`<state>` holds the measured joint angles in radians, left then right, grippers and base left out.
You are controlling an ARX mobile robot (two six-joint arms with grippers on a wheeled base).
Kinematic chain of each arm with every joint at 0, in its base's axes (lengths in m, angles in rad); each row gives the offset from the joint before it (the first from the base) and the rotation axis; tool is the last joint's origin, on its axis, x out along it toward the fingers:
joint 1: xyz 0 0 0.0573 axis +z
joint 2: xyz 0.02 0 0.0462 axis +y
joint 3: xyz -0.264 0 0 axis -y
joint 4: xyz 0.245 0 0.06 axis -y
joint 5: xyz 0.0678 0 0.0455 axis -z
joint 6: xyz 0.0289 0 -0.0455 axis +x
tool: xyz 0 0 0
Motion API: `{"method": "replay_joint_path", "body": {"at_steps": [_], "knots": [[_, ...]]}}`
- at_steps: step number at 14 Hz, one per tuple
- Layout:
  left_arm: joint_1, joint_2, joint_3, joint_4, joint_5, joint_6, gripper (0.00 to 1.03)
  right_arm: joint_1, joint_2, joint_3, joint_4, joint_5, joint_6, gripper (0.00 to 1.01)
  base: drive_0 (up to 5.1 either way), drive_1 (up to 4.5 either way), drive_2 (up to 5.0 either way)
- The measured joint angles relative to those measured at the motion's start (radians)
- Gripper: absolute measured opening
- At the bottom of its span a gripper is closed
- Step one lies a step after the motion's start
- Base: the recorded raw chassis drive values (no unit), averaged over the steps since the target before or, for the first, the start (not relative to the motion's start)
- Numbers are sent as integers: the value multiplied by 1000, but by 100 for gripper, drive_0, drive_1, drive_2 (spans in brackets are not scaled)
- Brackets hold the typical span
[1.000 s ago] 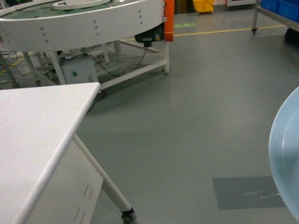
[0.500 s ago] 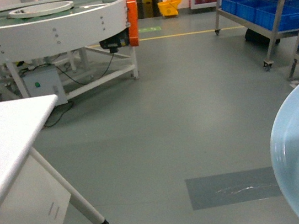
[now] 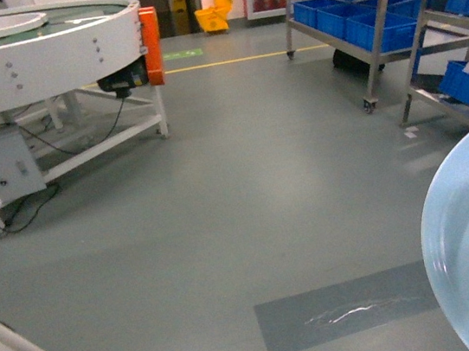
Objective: Place blue tray on left shelf second layer neatly
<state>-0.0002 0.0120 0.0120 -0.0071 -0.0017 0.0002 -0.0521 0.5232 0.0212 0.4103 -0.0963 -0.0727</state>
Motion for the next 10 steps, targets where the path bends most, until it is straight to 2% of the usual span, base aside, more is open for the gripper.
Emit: {"method": "replay_joint_path", "body": {"at_steps": [3, 10], "knots": [[0, 0, 0, -1, 1, 0, 98, 0, 2, 0, 0, 0, 0, 2, -170, -26, -314], [0, 0, 0, 3, 1, 0, 98, 0, 4, 0, 1, 0, 0, 2, -168, 265, -602]]}}
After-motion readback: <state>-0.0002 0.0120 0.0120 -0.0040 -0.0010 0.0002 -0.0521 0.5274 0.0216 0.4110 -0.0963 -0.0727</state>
